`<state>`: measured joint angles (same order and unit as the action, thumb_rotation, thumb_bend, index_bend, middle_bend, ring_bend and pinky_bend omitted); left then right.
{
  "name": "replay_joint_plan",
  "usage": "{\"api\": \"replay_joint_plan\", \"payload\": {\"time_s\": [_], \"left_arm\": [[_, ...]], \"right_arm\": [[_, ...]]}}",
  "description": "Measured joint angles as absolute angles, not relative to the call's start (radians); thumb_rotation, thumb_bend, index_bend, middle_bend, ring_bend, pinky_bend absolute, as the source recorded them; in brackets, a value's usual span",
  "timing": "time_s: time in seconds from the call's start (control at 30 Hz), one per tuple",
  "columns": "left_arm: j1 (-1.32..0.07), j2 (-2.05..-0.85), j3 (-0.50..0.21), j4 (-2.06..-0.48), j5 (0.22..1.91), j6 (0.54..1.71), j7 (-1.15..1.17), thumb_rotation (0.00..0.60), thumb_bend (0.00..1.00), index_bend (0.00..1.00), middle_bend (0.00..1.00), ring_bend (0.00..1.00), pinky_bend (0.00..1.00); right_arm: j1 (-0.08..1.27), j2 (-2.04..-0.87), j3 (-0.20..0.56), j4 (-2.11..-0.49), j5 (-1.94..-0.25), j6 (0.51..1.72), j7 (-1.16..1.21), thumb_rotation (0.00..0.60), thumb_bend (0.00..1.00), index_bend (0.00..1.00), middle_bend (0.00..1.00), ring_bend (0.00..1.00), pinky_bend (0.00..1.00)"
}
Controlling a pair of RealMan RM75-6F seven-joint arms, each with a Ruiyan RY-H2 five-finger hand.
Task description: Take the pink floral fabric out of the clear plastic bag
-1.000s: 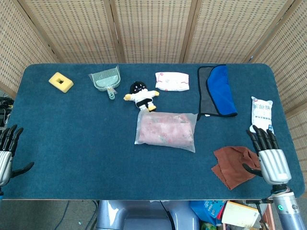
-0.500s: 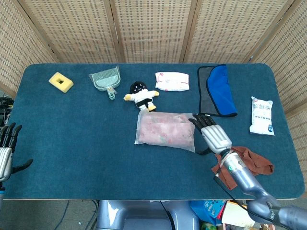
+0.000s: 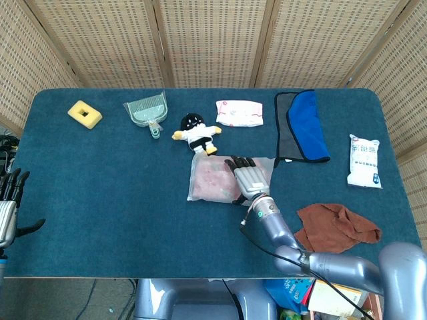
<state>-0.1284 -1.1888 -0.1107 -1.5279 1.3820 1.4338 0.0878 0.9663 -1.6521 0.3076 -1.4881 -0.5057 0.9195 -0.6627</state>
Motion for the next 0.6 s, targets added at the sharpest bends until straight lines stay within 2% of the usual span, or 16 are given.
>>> {"api": "replay_joint_plan", "payload": {"time_s": [0.3, 0.4, 0.43, 0.5, 0.53, 0.6], "left_arm": [[-0.137, -1.188, -0.115, -1.524, 1.362, 1.415, 0.087, 0.6, 0.07, 0.0, 0.0, 0.0, 0.0], [-0.138, -1.189, -0.114, -1.523, 1.36, 1.412, 0.088, 0.6, 0.07, 0.0, 0.0, 0.0, 0.0], [-0.138, -1.189, -0.114, -1.523, 1.36, 1.411, 0.089, 0.6, 0.07, 0.0, 0.0, 0.0, 0.0], [-0.139, -1.19, -0.113, -1.523, 1.36, 1.41, 0.09, 0.6, 0.07, 0.0, 0.0, 0.0, 0.0], [-0.14, -1.191, -0.113, -1.523, 1.36, 1.41, 0.092, 0.6, 0.07, 0.0, 0.0, 0.0, 0.0], [-0.141, -1.192, -0.112, -1.524, 1.361, 1.409, 0.095, 0.6, 0.07, 0.0, 0.0, 0.0, 0.0]], "right_arm": [[1.046, -1.732, 0.289, -1.387, -0.391, 0.938, -0.766, 0.6, 0.0, 0.0, 0.0, 0.0, 0.01], [1.057, -1.741, 0.266, -1.36, -0.383, 0.95, -0.798, 0.6, 0.0, 0.0, 0.09, 0.1, 0.24], [1.059, -1.745, 0.258, -1.351, -0.384, 0.956, -0.804, 0.6, 0.0, 0.01, 0.15, 0.2, 0.37], [1.06, -1.753, 0.245, -1.333, -0.393, 0.968, -0.811, 0.6, 0.01, 0.08, 0.25, 0.33, 0.53], [1.059, -1.754, 0.243, -1.33, -0.398, 0.97, -0.81, 0.6, 0.07, 0.17, 0.31, 0.4, 0.61], [1.056, -1.756, 0.24, -1.322, -0.413, 0.963, -0.798, 0.6, 0.27, 0.34, 0.43, 0.5, 0.72]]}}
